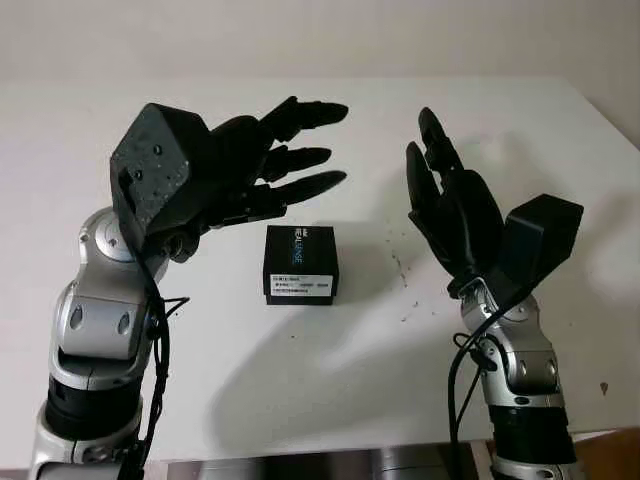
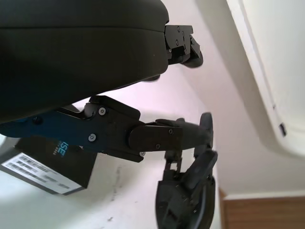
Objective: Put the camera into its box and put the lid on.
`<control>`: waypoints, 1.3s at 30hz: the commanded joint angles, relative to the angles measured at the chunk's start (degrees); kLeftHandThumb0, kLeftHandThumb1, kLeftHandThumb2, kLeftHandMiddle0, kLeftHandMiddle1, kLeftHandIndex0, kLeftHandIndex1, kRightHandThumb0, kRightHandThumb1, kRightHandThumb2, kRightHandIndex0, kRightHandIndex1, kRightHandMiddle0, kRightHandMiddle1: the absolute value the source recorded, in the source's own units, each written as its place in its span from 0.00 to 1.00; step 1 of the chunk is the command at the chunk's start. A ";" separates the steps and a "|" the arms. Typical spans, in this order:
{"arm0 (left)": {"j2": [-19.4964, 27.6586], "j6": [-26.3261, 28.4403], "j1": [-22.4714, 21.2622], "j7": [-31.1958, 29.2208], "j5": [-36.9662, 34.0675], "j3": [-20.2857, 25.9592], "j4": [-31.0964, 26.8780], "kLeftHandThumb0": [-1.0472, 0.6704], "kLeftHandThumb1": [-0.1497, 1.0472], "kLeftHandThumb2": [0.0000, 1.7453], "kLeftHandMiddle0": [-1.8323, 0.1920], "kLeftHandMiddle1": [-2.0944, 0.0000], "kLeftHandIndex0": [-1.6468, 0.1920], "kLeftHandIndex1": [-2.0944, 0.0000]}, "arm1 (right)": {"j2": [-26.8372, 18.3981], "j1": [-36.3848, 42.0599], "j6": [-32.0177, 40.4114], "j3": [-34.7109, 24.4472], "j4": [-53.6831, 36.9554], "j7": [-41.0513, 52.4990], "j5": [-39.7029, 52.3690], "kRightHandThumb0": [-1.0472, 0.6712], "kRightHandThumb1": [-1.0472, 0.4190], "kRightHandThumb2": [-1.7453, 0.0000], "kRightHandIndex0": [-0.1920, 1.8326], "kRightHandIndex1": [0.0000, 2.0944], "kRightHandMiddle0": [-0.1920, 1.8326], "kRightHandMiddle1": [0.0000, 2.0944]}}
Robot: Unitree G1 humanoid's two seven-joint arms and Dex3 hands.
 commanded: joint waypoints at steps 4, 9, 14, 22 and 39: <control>5.05 -15.00 5.66 3.01 5.68 -6.98 3.05 0.21 1.00 0.34 0.99 0.99 1.00 0.99 | -0.78 -0.37 0.21 -0.32 -0.49 0.37 0.28 0.24 0.00 0.67 0.05 0.03 0.08 0.03; 7.56 -21.21 8.71 6.14 13.09 -13.24 6.61 0.20 1.00 0.34 1.00 1.00 1.00 1.00 | -0.96 -0.25 0.59 -0.37 -0.98 0.38 0.26 0.23 0.00 0.67 0.06 0.03 0.08 0.03; 2.46 -21.07 10.11 5.92 5.62 -11.27 11.21 0.18 1.00 0.37 1.00 1.00 1.00 1.00 | -1.16 -0.28 0.90 -0.62 -1.09 0.63 0.49 0.23 0.00 0.67 0.05 0.02 0.07 0.03; -2.36 -9.76 6.86 5.48 -4.06 -8.43 13.81 0.21 1.00 0.39 1.00 1.00 1.00 1.00 | -1.46 -0.34 0.96 -0.69 -1.36 0.97 0.34 0.23 0.00 0.67 0.05 0.02 0.07 0.03; -5.73 1.75 11.46 10.48 -9.82 -10.26 15.57 0.18 1.00 0.36 1.00 1.00 1.00 1.00 | -1.66 0.22 1.50 -0.86 -1.94 1.05 0.79 0.23 0.00 0.68 0.05 0.02 0.07 0.03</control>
